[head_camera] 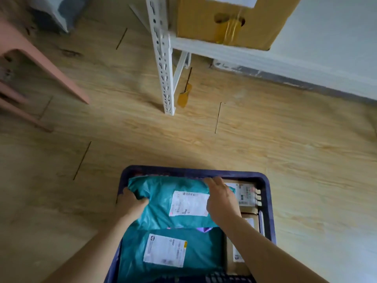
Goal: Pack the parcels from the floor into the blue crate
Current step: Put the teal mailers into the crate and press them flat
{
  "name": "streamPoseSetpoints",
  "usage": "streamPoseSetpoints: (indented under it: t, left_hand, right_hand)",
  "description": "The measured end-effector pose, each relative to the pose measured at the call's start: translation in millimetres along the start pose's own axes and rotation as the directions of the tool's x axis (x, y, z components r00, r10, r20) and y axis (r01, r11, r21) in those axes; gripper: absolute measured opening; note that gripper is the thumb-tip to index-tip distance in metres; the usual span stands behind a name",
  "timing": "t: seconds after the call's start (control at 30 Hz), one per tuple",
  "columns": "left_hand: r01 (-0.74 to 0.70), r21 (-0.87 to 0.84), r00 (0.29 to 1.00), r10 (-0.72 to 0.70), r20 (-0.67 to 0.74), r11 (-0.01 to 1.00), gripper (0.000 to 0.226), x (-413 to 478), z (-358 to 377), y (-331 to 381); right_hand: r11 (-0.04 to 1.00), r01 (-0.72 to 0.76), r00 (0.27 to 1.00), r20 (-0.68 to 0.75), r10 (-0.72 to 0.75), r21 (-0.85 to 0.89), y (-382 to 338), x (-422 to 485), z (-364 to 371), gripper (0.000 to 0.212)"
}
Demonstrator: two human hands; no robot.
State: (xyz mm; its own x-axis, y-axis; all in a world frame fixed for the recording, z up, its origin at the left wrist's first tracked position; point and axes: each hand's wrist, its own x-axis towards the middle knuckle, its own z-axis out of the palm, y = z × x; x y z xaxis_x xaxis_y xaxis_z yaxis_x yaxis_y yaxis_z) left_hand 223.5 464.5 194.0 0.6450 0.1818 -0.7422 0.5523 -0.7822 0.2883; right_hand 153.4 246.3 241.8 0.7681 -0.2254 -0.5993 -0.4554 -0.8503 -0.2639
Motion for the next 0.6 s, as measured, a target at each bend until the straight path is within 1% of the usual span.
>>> streamPoseSetpoints:
  t: [0.07,0.13,0.17,0.2,0.23,0.27,0.3,0.33,0.37,0.4,0.43,0.47,0.5,0.53,0.57,0.6]
  left_hand:
    - [0.001,-0.031,0.999,-0.003,-0.055,1.0,0.05,18.4,9.1,-5.0]
    - [-0.083,-0.058,0.982,0.072,-0.174,0.995,0.037,30.8,15.6,-7.3]
    - [-0.132,-0.065,0.964,0.113,-0.24,0.989,0.036,35.7,18.4,-8.2]
    - [-0.176,-0.061,0.942,0.151,-0.299,0.982,0.039,37.8,21.2,-9.1]
    - [-0.223,-0.022,0.914,0.202,-0.351,0.975,0.045,35.9,24.2,-9.4]
    - [-0.281,0.081,0.87,0.29,-0.398,0.956,0.054,34.6,29.6,-13.3]
    - [-0.347,0.251,0.801,0.425,-0.422,0.904,0.063,32.6,34.9,-17.8]
    - [-0.412,0.428,0.71,0.578,-0.402,0.804,0.07,32.1,40.1,-24.5]
    - [-0.461,0.579,0.61,0.714,-0.343,0.673,0.075,31.2,42.9,-30.6]
    - [-0.502,0.674,0.533,0.808,-0.252,0.542,0.079,33.6,45.7,-38.8]
    - [-0.543,0.713,0.5,0.853,-0.149,0.443,0.081,38.6,48.0,-47.6]
    - [-0.584,0.716,0.51,0.859,-0.044,0.383,0.082,44.0,49.1,-55.1]
    - [-0.616,0.69,0.577,0.814,0.067,0.38,0.086,46.5,49.6,-59.4]
    - [-0.622,0.664,0.662,0.732,0.162,0.415,0.092,49.1,50.4,-61.3]
    - [-0.6,0.648,0.737,0.639,0.219,0.47,0.099,51.3,50.0,-60.7]
    - [-0.58,0.634,0.779,0.577,0.246,0.512,0.1,57.3,50.1,-59.7]
  right_hand:
    - [1.0,0.004,1.0,0.017,-0.004,0.008,6.9,8.3,25.9,0.069]
    - [1.0,0.013,0.997,0.07,-0.011,-0.025,13.5,12.4,48.8,0.075]
    - [0.999,0.022,0.994,0.104,-0.017,-0.048,15.9,13.8,59.5,0.078]
    - [0.997,0.037,0.99,0.138,-0.027,-0.074,17.4,14.5,69.0,0.081]
    - [0.994,0.056,0.985,0.171,-0.039,-0.096,17.9,15.1,77.9,0.083]
    - [0.991,0.075,0.978,0.201,-0.052,-0.11,17.5,15.6,86.0,0.083]
    - [0.989,0.091,0.972,0.227,-0.063,-0.116,16.8,16.6,93.2,0.083]
    - [0.988,0.101,0.968,0.242,-0.07,-0.12,16.3,18.5,99.0,0.083]
    - [0.985,0.11,0.966,0.247,-0.075,-0.132,16.0,21.5,103.9,0.083]
    - [0.981,0.117,0.966,0.245,-0.077,-0.152,16.1,25.2,107.7,0.084]
    - [0.978,0.119,0.968,0.24,-0.076,-0.17,16.7,29.0,110.8,0.085]
    - [0.977,0.116,0.969,0.236,-0.072,-0.18,17.1,32.5,113.2,0.085]
    - [0.978,0.112,0.97,0.234,-0.069,-0.176,16.8,35.6,115.4,0.084]
    - [0.982,0.107,0.97,0.233,-0.069,-0.153,15.8,38.2,117.1,0.083]
    - [0.989,0.097,0.972,0.226,-0.07,-0.11,14.2,40.8,118.6,0.081]
    - [0.995,0.083,0.974,0.214,-0.069,-0.056,13.3,43.5,120.1,0.079]
